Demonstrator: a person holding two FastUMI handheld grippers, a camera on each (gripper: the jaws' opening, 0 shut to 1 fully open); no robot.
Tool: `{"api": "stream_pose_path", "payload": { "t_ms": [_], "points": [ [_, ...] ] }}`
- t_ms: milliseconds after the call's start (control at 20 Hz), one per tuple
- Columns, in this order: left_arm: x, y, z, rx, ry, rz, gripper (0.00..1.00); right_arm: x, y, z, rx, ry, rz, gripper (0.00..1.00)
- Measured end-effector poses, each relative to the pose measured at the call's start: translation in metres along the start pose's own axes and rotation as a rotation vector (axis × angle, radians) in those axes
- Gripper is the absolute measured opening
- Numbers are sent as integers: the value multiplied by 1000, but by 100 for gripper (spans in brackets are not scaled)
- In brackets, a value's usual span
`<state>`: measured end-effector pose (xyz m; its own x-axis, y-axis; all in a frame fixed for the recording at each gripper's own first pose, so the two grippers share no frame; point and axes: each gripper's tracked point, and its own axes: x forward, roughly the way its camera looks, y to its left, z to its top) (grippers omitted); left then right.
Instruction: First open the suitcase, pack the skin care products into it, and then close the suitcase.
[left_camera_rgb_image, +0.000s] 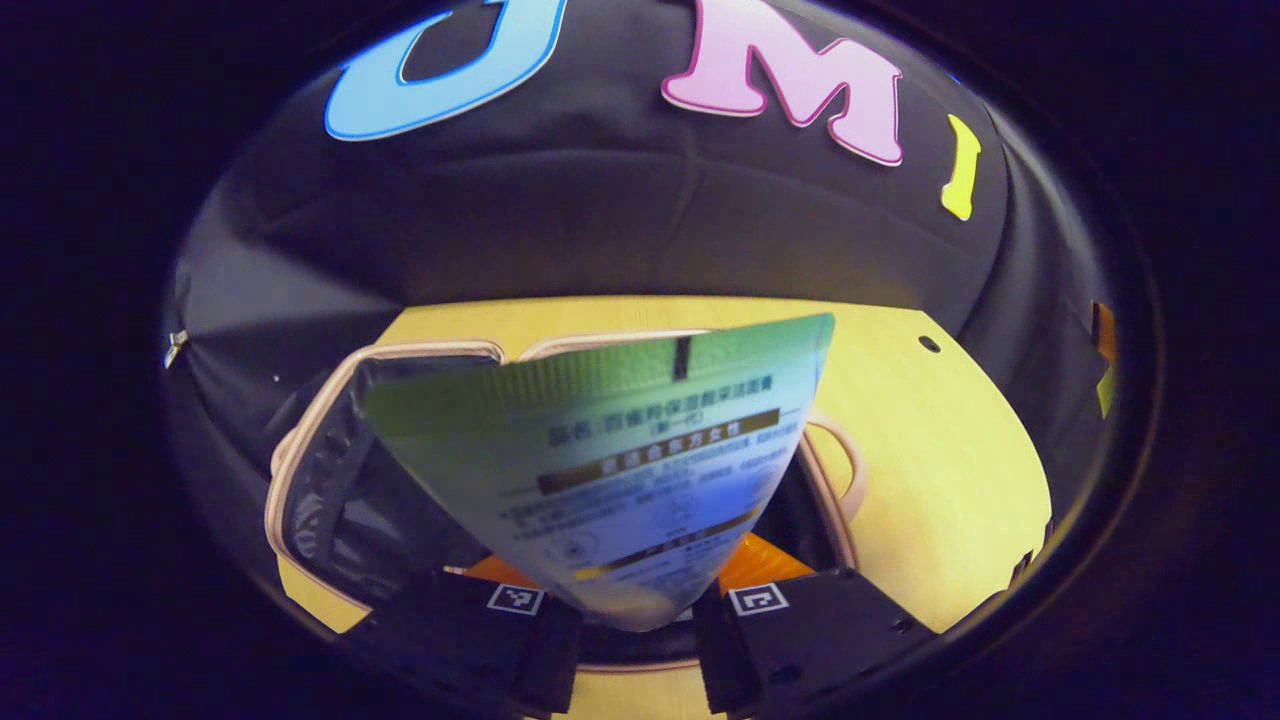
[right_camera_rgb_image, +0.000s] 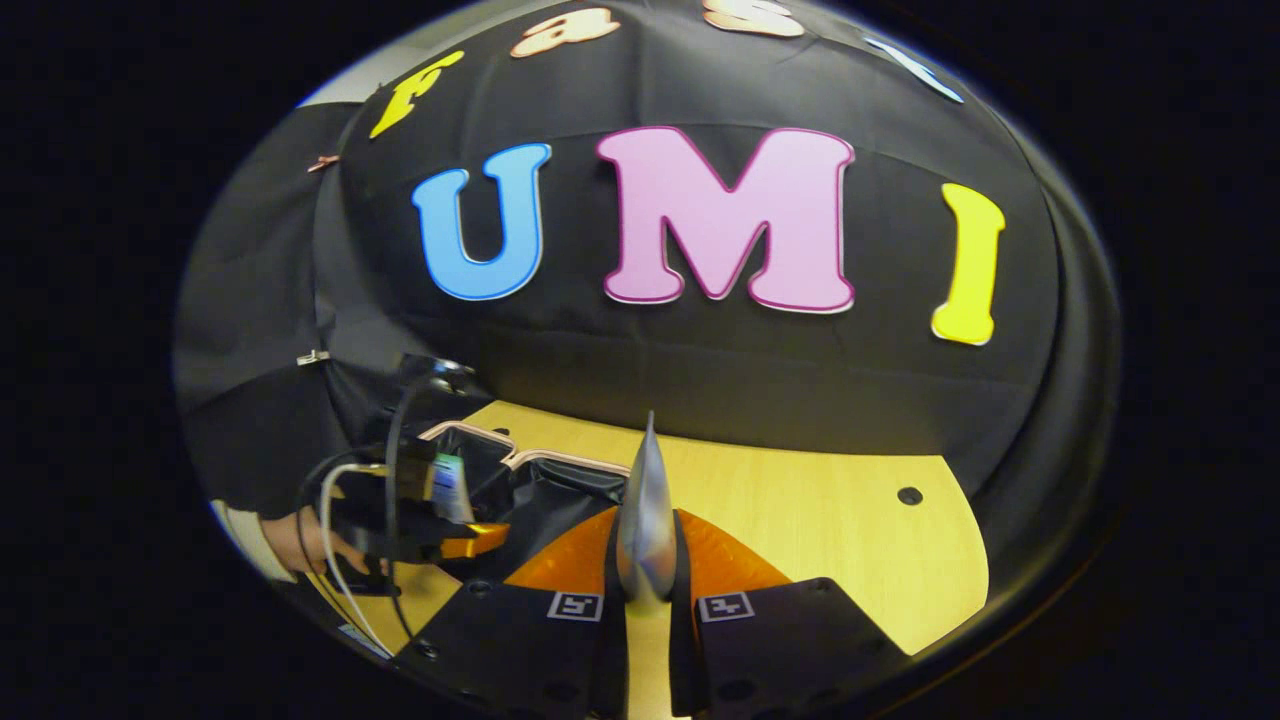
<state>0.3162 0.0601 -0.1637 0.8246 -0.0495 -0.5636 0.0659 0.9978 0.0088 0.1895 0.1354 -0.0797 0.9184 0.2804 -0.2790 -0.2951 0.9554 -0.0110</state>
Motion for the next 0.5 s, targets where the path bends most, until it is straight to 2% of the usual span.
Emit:
{"api": "stream_pose_path", "payload": {
  "t_ms": [250, 400, 500],
  "points": [
    [48, 11, -14, -30, 191, -54, 52, 7, 21, -13, 1, 39, 31, 19],
    [65, 18, -31, 5, 347, -35, 53, 3, 26, -20, 23, 69, 53, 19],
    [68, 17, -22, 52, 351, -20, 54, -1, 31, -22, 32, 86, 76, 20]
  ]
}}
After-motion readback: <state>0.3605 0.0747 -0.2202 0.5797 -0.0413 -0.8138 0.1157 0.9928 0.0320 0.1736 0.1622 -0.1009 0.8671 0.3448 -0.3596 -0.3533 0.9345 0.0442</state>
